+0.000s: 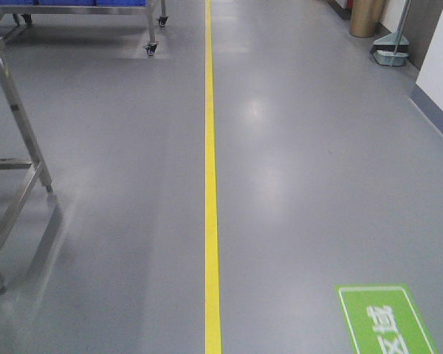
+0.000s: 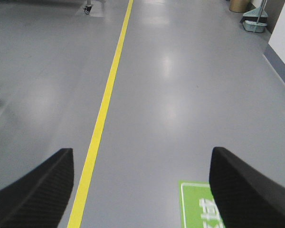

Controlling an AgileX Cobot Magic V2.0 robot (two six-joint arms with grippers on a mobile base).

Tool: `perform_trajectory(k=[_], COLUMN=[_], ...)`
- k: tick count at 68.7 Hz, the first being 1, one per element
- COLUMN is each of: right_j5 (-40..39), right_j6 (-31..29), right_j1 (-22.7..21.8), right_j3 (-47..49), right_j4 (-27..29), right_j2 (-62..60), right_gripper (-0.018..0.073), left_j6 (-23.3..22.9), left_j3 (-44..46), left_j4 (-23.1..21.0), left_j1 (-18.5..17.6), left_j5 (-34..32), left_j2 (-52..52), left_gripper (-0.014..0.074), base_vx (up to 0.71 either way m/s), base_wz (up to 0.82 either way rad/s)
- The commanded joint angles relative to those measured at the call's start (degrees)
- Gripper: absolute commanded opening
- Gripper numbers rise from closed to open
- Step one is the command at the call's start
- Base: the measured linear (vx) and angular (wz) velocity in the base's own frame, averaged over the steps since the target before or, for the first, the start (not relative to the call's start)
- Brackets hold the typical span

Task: Move and align brake pads A on conveyor
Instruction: 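Drive the base along the yellow floor line with empty grippers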

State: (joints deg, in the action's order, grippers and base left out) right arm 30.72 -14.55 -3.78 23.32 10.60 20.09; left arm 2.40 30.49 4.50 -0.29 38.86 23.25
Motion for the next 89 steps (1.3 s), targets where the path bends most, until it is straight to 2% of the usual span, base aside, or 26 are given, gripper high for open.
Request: perform_trajectory(k=[1,89], right_j5=[-3.95,-4.01], right_j6=[-0.2,-0.2], right_j1=[-0.13,-0.13], right_j3=[1.63,1.63], right_j4=[0.01,0.01], right_j2=[0.31,0.31], right_gripper=[0.0568,0.0568], left_j6=[-0.25,-0.25], left_j3=[1.44,1.44], left_j4=[-0.15,-0.15], left_j1=[-0.26,-0.21], left_j5=[-3.94,-3.94], left_j2=[0.29,0.34], left_gripper=[0.0587,0.0587], base_vx=[0.79,0.7], base_wz=[-0.01,0.03])
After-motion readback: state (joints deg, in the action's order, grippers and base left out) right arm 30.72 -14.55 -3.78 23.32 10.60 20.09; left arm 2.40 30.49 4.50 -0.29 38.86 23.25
